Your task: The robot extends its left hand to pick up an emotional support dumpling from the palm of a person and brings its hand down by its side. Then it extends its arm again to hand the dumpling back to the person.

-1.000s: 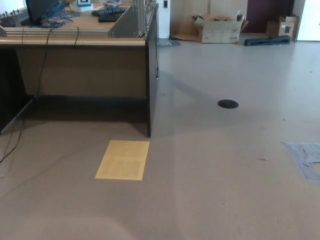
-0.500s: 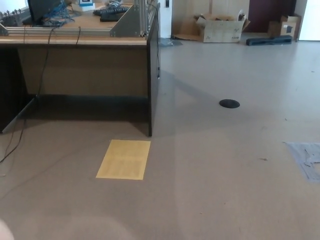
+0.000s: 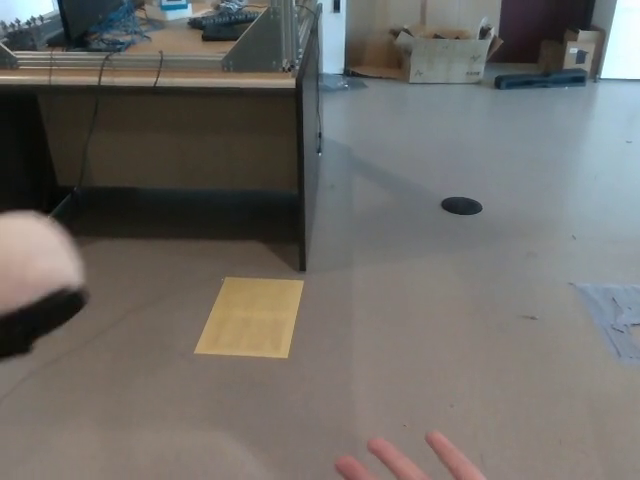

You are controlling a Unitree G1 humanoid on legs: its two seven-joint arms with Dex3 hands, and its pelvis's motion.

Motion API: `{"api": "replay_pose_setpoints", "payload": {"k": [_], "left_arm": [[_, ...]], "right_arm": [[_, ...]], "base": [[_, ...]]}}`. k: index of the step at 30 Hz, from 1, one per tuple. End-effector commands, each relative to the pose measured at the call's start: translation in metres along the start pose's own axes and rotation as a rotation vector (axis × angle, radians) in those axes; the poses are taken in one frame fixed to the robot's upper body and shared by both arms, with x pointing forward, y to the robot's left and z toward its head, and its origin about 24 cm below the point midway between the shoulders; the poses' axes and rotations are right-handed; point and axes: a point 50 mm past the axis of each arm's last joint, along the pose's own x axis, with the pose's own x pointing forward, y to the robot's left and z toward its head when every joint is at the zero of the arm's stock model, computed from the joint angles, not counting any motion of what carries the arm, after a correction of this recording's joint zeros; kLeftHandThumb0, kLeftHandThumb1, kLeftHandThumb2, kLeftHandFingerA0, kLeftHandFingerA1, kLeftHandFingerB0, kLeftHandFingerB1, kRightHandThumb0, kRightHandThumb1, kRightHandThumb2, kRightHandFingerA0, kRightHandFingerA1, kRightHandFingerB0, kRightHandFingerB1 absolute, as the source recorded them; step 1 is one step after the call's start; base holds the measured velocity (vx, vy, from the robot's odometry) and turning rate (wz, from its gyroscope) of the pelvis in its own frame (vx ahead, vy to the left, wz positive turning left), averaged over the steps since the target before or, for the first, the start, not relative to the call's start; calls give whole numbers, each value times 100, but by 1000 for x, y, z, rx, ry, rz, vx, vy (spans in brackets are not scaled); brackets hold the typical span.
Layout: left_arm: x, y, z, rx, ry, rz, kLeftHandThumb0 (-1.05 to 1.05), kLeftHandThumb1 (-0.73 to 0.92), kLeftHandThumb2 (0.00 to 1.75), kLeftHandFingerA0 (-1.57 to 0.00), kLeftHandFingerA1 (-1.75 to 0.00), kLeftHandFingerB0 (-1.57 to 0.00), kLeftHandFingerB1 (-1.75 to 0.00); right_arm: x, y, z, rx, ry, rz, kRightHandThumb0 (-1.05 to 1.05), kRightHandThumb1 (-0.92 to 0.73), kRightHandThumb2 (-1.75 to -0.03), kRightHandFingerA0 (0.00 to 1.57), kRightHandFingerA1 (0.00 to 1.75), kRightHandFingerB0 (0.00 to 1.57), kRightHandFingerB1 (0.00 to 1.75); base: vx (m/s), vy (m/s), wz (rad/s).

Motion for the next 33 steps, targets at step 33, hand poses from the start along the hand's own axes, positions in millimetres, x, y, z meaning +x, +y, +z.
{"api": "replay_pose_setpoints", "payload": {"k": [33], "left_arm": [[27, -251, 91, 727, -334, -1021, -7, 59, 54, -68, -175, -52, -171]], "right_arm": [[13, -6, 14, -44, -18, 8, -81, -67, -79, 61, 55, 53, 47]], "base": [[0, 0, 0]]}}
